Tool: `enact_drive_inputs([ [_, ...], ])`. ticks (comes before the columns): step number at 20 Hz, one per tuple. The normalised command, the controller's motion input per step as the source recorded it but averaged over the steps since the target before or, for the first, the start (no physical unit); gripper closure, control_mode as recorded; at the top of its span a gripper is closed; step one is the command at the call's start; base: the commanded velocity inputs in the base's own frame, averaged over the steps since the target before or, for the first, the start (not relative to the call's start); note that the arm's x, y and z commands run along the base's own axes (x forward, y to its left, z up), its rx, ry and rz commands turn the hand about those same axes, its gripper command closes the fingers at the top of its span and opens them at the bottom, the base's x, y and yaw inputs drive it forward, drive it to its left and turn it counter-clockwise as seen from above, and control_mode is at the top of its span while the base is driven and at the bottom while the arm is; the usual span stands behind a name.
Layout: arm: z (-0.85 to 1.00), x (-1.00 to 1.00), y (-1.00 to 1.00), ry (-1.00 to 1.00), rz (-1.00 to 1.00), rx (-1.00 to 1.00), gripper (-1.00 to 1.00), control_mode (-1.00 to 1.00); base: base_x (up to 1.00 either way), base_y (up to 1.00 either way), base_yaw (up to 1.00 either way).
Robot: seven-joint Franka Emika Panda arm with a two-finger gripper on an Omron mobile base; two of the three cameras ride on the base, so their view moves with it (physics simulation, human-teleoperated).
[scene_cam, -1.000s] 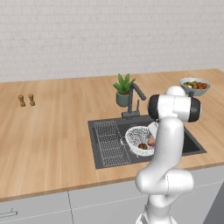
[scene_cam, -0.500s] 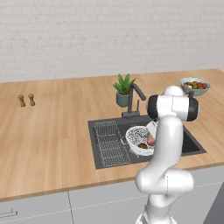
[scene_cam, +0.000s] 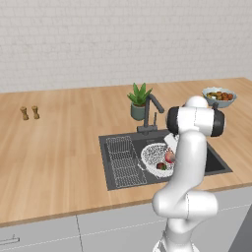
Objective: Put the colander in the sink, put the mango, peach in the colander, and turn on the sink faucet and pour water over the colander.
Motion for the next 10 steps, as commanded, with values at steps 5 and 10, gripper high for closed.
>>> enact_drive_inputs([
  [5,0.31,-0.01,0.00,-0.25,0.12,0.07,-1.00,-1.00,0.00,0.00,0.00],
  [10,0.51,-0.11,-0.05,-0.25,0.09,0.09,-1.00,-1.00,0.00,0.00,0.00],
])
